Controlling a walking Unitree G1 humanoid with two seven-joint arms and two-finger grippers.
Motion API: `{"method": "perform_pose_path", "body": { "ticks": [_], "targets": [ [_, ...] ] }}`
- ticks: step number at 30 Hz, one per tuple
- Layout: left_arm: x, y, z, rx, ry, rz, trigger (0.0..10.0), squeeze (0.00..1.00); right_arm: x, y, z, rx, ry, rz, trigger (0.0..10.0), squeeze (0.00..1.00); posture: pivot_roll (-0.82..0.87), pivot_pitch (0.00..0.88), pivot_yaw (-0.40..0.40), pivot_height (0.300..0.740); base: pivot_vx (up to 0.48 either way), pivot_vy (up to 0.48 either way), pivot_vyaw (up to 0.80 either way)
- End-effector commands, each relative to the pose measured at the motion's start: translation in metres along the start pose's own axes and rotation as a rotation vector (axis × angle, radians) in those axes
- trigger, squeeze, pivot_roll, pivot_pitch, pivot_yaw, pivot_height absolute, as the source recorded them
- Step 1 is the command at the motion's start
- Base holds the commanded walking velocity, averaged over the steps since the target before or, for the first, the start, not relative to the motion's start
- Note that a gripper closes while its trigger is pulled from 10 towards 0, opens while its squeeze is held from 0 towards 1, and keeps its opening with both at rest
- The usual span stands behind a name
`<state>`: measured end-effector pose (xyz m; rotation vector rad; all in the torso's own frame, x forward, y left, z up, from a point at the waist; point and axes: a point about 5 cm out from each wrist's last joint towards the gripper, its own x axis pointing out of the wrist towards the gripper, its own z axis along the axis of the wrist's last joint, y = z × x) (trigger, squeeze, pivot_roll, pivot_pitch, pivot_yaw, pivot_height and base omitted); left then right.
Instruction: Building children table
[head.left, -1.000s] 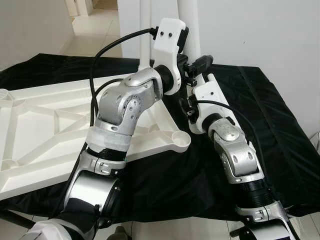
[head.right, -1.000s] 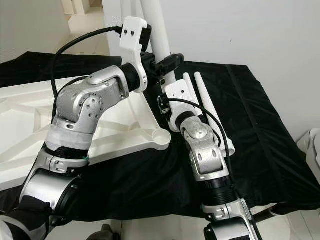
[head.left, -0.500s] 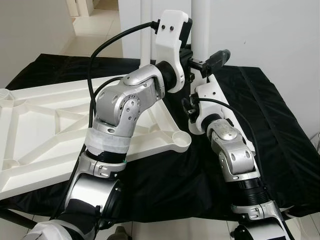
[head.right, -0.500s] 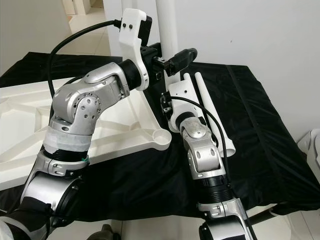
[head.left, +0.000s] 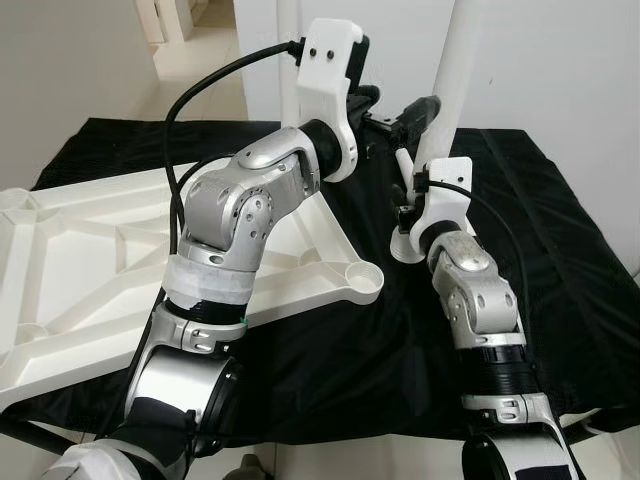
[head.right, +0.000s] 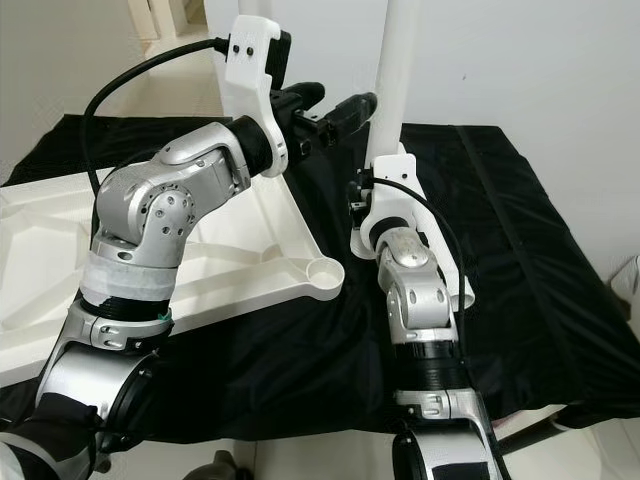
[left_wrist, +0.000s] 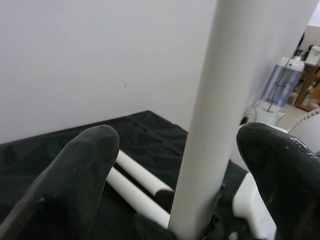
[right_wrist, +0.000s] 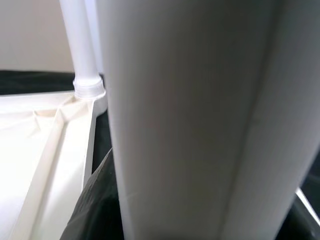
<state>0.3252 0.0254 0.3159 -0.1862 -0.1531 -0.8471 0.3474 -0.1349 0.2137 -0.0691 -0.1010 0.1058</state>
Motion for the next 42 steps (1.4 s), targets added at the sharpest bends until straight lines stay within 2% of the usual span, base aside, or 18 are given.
{"method": "perform_pose_path", "body": {
  "ticks": [1,3,8,12,13,16,18,21,23,25,30,31,42],
  "targets": [
    [-0.006,0.007,-0.013,0.025,0.032,0.049,10.0,0.00,0.004,0.002,0.007,-0.016,-0.054,0.026,10.0,0.00,0.10,0.000,0.054,0.740,0.000,0.000,0.00],
    [-0.008,0.008,-0.016,0.030,0.034,0.058,10.0,0.00,0.004,0.003,0.007,-0.011,-0.061,0.036,10.0,0.00,0.10,0.000,0.054,0.740,0.000,0.000,0.00],
    [-0.023,0.012,-0.037,0.067,0.043,0.080,10.0,0.00,0.000,0.006,0.008,0.096,-0.097,0.076,10.0,0.00,0.11,0.000,0.022,0.740,0.000,0.000,0.00],
    [-0.028,0.010,-0.046,0.076,0.049,0.080,10.0,0.00,-0.001,0.008,0.008,0.097,-0.117,0.088,10.0,0.00,0.10,0.000,0.015,0.740,0.000,0.000,0.00],
    [-0.034,0.010,-0.058,0.147,0.059,0.084,10.0,0.00,-0.004,0.011,0.009,0.110,-0.141,0.114,10.0,0.00,0.11,0.000,0.008,0.740,0.000,0.000,0.00],
    [-0.037,0.009,-0.063,0.164,0.066,0.075,10.0,0.00,-0.005,0.012,0.009,0.111,-0.155,0.125,10.0,0.00,0.11,0.000,0.002,0.740,0.000,0.000,0.00],
    [-0.044,0.007,-0.074,0.184,0.089,0.024,10.0,0.00,-0.007,0.012,0.009,0.102,-0.177,0.139,10.0,0.00,0.11,0.000,-0.001,0.740,0.000,0.000,0.00],
    [-0.045,0.006,-0.076,0.189,0.093,0.012,10.0,0.00,-0.007,0.013,0.009,0.101,-0.180,0.140,10.0,0.00,0.11,0.000,-0.001,0.740,0.000,0.000,0.00],
    [-0.049,0.006,-0.084,0.202,0.124,-0.006,10.0,0.00,-0.008,0.013,0.008,0.100,-0.184,0.148,10.0,0.00,0.11,0.000,-0.006,0.740,0.000,0.000,0.00],
    [-0.058,0.007,-0.105,0.264,0.208,-0.024,10.0,0.00,-0.010,0.016,0.007,0.104,-0.188,0.161,10.0,0.00,0.11,0.000,-0.008,0.740,0.000,0.000,0.00],
    [-0.068,0.006,-0.125,0.305,0.290,-0.051,10.0,0.00,-0.012,0.017,0.005,0.111,-0.187,0.170,10.0,0.00,0.12,0.002,-0.011,0.740,0.000,0.000,0.00],
    [-0.074,0.005,-0.135,0.326,0.330,-0.079,10.0,0.00,-0.014,0.018,0.002,0.113,-0.186,0.178,10.0,0.00,0.12,0.004,-0.012,0.740,0.000,0.000,0.00],
    [-0.086,0.003,-0.157,0.370,0.409,-0.129,10.0,0.00,-0.018,0.021,-0.005,0.120,-0.183,0.197,10.0,0.00,0.12,0.007,-0.020,0.740,0.000,0.000,0.00]
  ]
}}
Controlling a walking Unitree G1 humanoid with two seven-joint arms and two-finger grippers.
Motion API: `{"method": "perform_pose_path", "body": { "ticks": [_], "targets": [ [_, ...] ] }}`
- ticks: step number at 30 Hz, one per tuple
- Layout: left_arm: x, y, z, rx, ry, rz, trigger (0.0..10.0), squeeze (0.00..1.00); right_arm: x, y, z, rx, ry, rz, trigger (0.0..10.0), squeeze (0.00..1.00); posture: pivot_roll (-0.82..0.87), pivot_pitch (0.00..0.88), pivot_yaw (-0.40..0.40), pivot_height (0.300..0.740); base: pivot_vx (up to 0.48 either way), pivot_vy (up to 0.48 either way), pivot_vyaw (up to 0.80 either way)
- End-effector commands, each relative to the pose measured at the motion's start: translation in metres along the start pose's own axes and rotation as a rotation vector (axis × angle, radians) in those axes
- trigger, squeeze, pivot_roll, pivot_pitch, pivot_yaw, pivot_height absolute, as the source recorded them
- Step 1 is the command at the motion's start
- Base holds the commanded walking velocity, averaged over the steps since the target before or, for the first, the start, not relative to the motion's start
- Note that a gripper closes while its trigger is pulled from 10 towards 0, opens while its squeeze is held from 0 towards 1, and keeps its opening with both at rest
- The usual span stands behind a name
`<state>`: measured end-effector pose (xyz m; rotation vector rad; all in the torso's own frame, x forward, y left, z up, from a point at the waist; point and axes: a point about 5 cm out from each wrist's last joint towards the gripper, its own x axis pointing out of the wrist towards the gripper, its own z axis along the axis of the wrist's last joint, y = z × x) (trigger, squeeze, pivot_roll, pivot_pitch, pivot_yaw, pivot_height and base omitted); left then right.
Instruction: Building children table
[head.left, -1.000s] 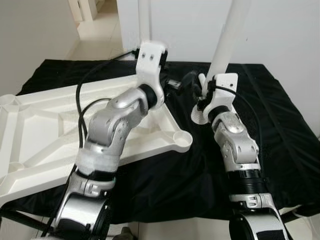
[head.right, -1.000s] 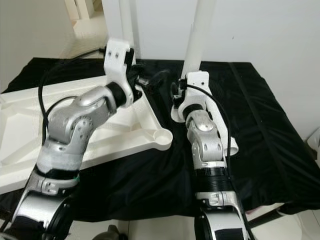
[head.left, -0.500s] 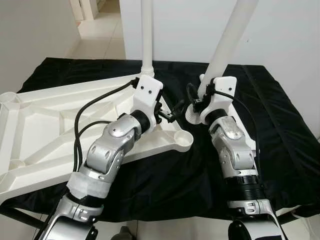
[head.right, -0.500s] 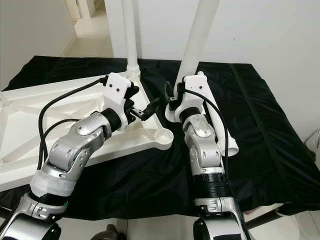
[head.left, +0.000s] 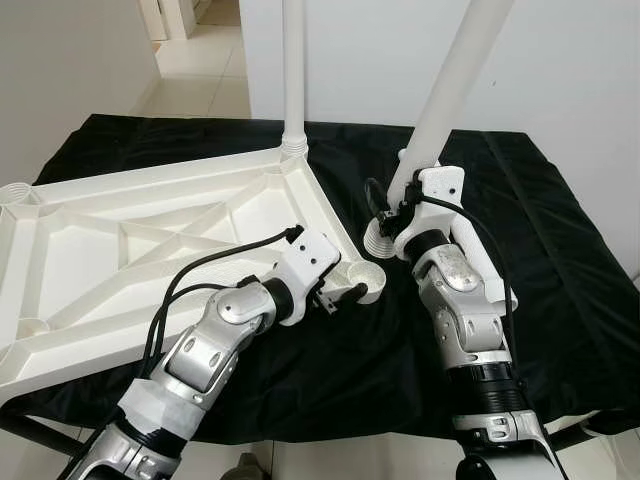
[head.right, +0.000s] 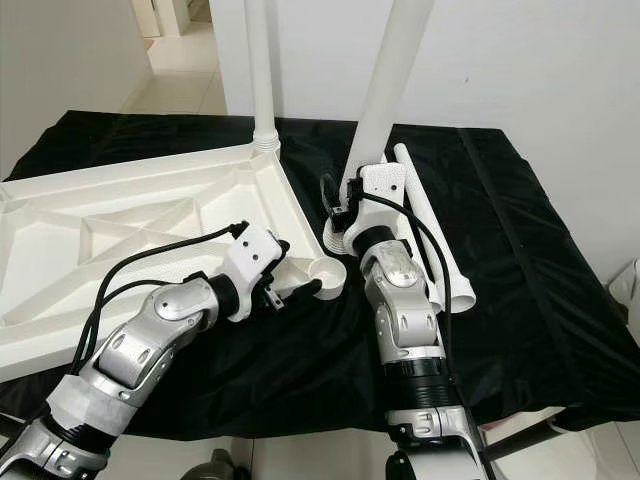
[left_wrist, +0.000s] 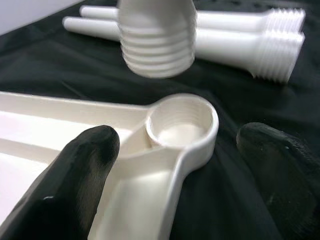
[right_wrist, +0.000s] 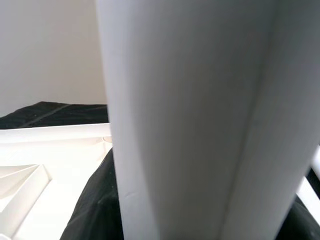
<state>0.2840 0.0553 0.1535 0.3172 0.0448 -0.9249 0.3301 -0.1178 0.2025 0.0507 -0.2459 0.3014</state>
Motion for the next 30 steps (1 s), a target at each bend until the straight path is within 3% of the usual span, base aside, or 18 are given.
{"method": "perform_pose_path", "body": {
  "ticks": [1,12,16,19,23,25,30],
  "targets": [
    [-0.001,-0.005,-0.010,0.026,0.035,-0.045,10.0,0.00,-0.001,0.003,0.003,-0.002,-0.026,0.017,10.0,0.00,0.12,0.009,-0.020,0.740,0.000,0.000,0.00],
    [-0.005,-0.009,-0.017,0.029,0.076,-0.138,10.0,0.00,-0.002,0.003,0.003,-0.011,-0.031,0.021,10.0,0.00,0.12,0.009,-0.017,0.740,0.000,0.000,0.00],
    [-0.005,-0.010,-0.027,0.024,0.140,-0.161,10.0,0.00,-0.002,0.003,0.004,-0.013,-0.034,0.021,10.0,0.00,0.12,0.008,-0.015,0.740,0.000,0.000,0.00],
    [0.003,-0.009,-0.036,0.006,0.224,-0.150,10.0,0.00,-0.002,0.003,0.005,-0.019,-0.039,0.024,10.0,0.00,0.11,0.010,-0.013,0.740,0.000,0.000,0.00],
    [0.005,-0.008,-0.036,-0.002,0.234,-0.148,10.0,0.00,-0.003,0.003,0.005,-0.020,-0.039,0.024,10.0,0.00,0.11,0.011,-0.011,0.740,0.000,0.000,0.00],
    [0.015,-0.007,-0.034,-0.043,0.260,-0.149,10.0,0.00,-0.003,0.003,0.005,-0.027,-0.039,0.021,10.0,0.00,0.10,0.010,-0.009,0.740,0.000,0.000,0.00],
    [0.024,-0.007,-0.029,-0.048,0.259,-0.159,10.0,0.00,-0.003,0.003,0.006,-0.029,-0.039,0.020,10.0,0.00,0.09,0.008,-0.006,0.740,0.000,0.000,0.00]
  ]
}}
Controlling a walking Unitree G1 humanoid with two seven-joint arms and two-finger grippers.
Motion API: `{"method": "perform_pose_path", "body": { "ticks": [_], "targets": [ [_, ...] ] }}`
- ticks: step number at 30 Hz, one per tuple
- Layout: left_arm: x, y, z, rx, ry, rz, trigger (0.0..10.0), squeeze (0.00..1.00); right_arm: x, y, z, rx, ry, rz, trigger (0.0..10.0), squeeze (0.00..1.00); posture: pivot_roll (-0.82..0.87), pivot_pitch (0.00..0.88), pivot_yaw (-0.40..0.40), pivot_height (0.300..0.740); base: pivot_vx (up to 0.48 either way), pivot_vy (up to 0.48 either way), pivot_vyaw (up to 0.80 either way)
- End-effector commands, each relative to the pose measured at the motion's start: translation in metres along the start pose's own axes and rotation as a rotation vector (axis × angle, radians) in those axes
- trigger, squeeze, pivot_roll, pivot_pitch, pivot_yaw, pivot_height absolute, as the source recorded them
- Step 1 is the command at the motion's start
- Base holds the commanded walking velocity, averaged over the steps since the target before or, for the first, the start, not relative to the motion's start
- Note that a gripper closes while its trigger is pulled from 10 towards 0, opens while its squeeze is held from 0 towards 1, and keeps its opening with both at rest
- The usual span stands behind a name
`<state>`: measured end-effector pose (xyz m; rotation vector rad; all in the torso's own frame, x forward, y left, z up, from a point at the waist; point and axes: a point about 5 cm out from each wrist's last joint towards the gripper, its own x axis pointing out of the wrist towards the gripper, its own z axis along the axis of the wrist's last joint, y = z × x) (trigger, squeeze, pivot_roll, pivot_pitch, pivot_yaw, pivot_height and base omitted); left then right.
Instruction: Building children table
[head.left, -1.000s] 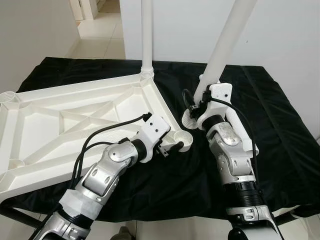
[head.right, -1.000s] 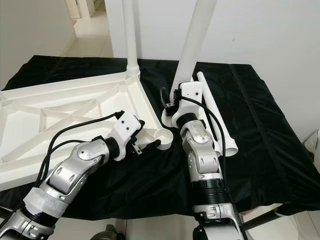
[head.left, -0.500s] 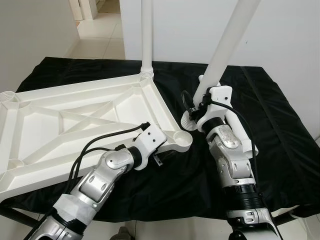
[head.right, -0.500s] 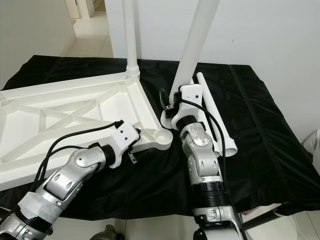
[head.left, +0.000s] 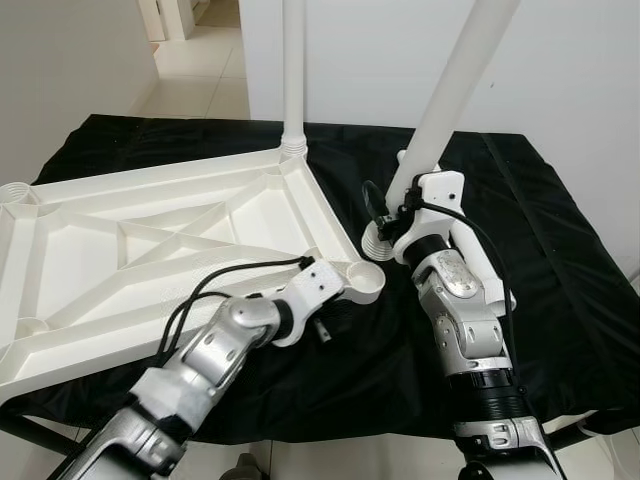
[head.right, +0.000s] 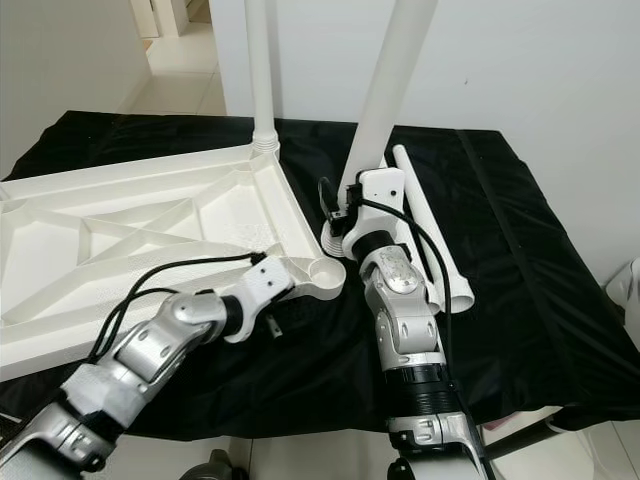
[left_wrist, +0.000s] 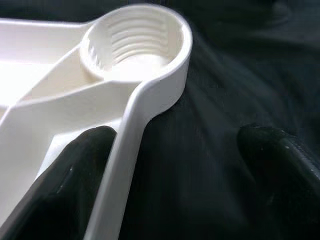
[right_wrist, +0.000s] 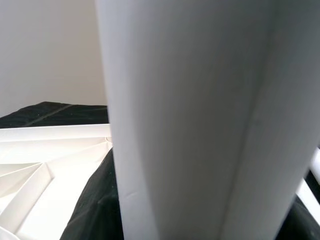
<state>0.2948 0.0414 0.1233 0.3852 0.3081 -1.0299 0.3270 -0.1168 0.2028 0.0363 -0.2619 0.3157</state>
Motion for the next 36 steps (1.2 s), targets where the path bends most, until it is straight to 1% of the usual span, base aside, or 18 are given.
{"method": "perform_pose_path", "body": {
  "ticks": [1,2,6,8,11,12,22,25,26,27,28,30,31,34,35,36],
  "targets": [
    [0.005,-0.002,-0.001,-0.005,0.020,-0.023,10.0,0.00,-0.001,0.000,0.005,-0.016,-0.026,0.003,10.0,0.00,0.09,0.007,-0.004,0.740,0.000,0.000,0.00],
    [0.005,-0.002,-0.001,-0.005,0.020,-0.023,10.0,0.00,-0.001,0.000,0.005,-0.016,-0.026,0.003,10.0,0.00,0.09,0.007,-0.004,0.740,0.000,0.000,0.00],
    [0.014,-0.010,0.009,0.007,0.003,-0.077,10.0,0.00,-0.001,0.000,0.005,-0.020,-0.026,0.000,10.0,0.00,0.09,0.003,-0.001,0.740,0.000,0.000,0.00],
    [0.015,-0.011,0.012,0.009,-0.001,-0.088,10.0,0.00,-0.001,0.000,0.005,-0.021,-0.025,0.000,10.0,0.00,0.09,0.003,-0.001,0.740,0.000,0.000,0.00],
    [0.022,-0.017,0.021,0.022,-0.017,-0.119,10.0,0.00,-0.001,0.000,0.004,-0.021,-0.024,0.001,10.0,0.00,0.09,0.004,0.000,0.740,0.000,0.000,0.00],
    [0.026,-0.020,0.026,0.026,-0.024,-0.132,10.0,0.00,-0.001,0.000,0.004,-0.021,-0.024,0.001,10.0,0.00,0.09,0.003,0.000,0.740,0.000,0.000,0.00],
    [0.035,-0.029,0.037,0.040,-0.048,-0.162,10.0,0.00,0.000,0.001,0.004,-0.020,-0.024,0.001,10.0,0.00,0.09,0.006,0.002,0.740,0.000,0.000,0.00],
    [0.034,-0.026,0.036,0.039,-0.047,-0.149,10.0,0.00,-0.001,0.000,0.004,-0.021,-0.025,-0.006,10.0,0.00,0.09,0.007,0.006,0.740,0.000,0.000,0.00],
    [0.031,-0.019,0.031,0.044,-0.039,-0.120,10.0,0.00,-0.001,-0.001,0.003,-0.023,-0.024,-0.013,10.0,0.00,0.09,0.009,0.007,0.740,0.000,0.000,0.00],
    [0.029,-0.016,0.030,0.046,-0.037,-0.109,10.0,0.00,-0.002,-0.001,0.003,-0.024,-0.023,-0.015,10.0,0.00,0.09,0.010,0.008,0.740,0.000,0.000,0.00],
    [0.029,-0.016,0.030,0.046,-0.037,-0.109,10.0,0.00,-0.002,-0.001,0.003,-0.024,-0.023,-0.015,10.0,0.00,0.09,0.010,0.008,0.740,0.000,0.000,0.00],
    [0.024,-0.010,0.027,0.043,-0.041,-0.086,10.0,0.00,-0.002,-0.002,0.002,-0.024,-0.021,-0.019,10.0,0.00,0.09,0.010,0.009,0.740,0.000,0.000,0.00],
    [0.024,-0.010,0.027,0.043,-0.041,-0.086,10.0,0.00,-0.002,-0.002,0.002,-0.024,-0.021,-0.019,10.0,0.00,0.09,0.010,0.009,0.740,0.000,0.000,0.00],
    [0.009,0.006,0.022,0.049,-0.067,-0.014,10.0,0.00,-0.004,-0.003,0.000,-0.025,-0.013,-0.025,10.0,0.00,0.09,0.010,0.008,0.740,0.000,0.000,0.00],
    [0.006,0.009,0.021,0.047,-0.073,0.005,10.0,0.00,-0.005,-0.003,0.000,-0.025,-0.012,-0.026,10.0,0.00,0.09,0.010,0.008,0.740,0.000,0.000,0.00],
    [0.006,0.009,0.021,0.047,-0.073,0.005,10.0,0.00,-0.005,-0.003,0.000,-0.025,-0.012,-0.026,10.0,0.00,0.09,0.010,0.008,0.740,0.000,0.000,0.00]
  ]
}}
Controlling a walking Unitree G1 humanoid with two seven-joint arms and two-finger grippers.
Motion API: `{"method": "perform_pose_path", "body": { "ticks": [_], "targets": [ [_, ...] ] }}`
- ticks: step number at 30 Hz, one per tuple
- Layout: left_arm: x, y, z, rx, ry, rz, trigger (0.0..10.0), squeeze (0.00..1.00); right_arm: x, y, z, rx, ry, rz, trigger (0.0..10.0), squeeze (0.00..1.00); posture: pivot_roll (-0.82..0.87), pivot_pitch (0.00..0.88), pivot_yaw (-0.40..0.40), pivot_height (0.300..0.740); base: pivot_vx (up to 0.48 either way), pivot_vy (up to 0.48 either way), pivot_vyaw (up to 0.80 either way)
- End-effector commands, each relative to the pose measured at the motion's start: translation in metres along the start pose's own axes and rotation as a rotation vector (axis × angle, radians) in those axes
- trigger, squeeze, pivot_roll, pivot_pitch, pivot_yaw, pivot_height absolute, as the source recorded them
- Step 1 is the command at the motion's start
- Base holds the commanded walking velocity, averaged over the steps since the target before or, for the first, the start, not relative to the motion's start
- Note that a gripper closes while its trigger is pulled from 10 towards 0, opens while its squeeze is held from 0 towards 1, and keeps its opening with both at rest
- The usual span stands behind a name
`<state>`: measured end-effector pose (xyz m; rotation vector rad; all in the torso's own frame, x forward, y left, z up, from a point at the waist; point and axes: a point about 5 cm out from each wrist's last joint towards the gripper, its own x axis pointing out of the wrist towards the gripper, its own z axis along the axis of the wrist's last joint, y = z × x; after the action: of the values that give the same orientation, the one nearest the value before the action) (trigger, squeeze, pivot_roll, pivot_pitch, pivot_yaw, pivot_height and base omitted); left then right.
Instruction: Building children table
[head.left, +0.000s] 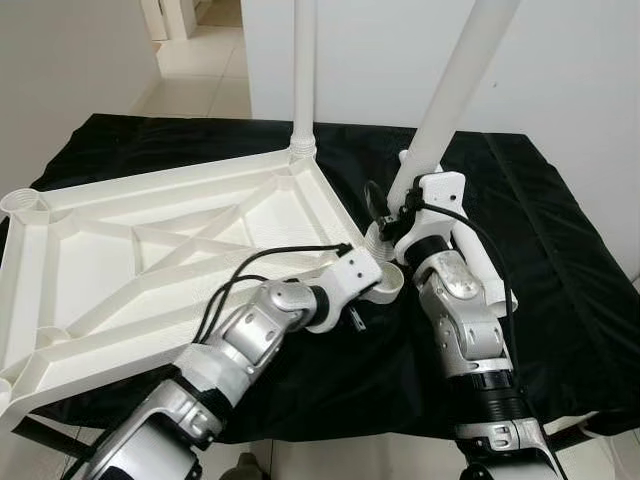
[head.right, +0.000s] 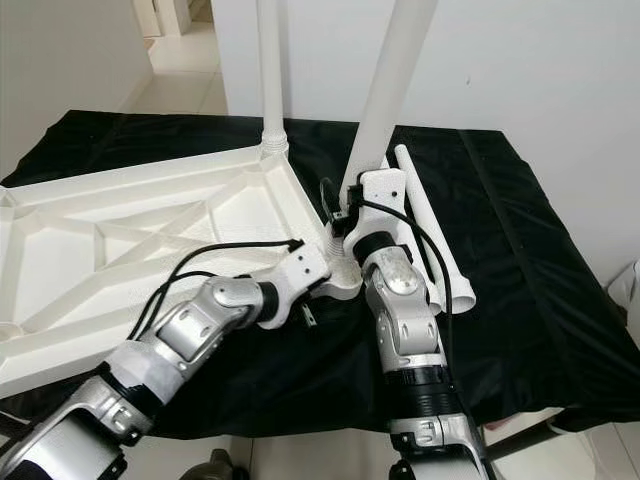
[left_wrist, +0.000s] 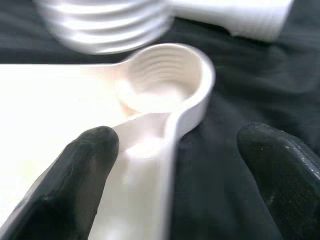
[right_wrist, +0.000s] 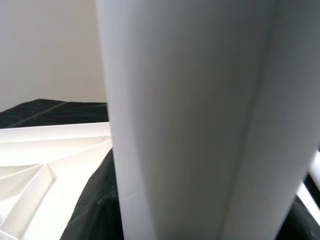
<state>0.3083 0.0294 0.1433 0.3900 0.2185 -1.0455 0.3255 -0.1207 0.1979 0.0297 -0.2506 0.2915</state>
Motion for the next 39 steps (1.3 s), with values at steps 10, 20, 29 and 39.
{"method": "perform_pose_path", "body": {
  "ticks": [10,20,29,39],
  "targets": [
    [-0.023,0.001,-0.004,-0.027,-0.067,0.015,10.0,0.00,-0.003,0.000,-0.003,-0.013,-0.001,0.001,10.0,0.00,0.10,0.012,-0.005,0.740,0.000,0.000,0.00],
    [-0.032,0.001,0.001,-0.067,-0.137,0.048,10.0,0.00,-0.013,0.001,-0.012,-0.007,0.032,0.008,10.0,0.00,0.10,0.014,-0.013,0.740,0.000,0.000,0.00],
    [-0.044,0.000,0.008,-0.093,-0.189,0.060,10.0,0.00,-0.022,0.000,-0.024,0.002,0.073,0.004,10.0,0.00,0.09,0.011,-0.020,0.740,0.000,0.000,0.00],
    [-0.048,-0.005,0.017,-0.094,-0.217,0.049,10.0,0.00,-0.031,-0.005,-0.048,0.001,0.123,0.033,10.0,0.00,0.10,0.000,-0.020,0.740,0.000,0.000,0.00]
  ]
}}
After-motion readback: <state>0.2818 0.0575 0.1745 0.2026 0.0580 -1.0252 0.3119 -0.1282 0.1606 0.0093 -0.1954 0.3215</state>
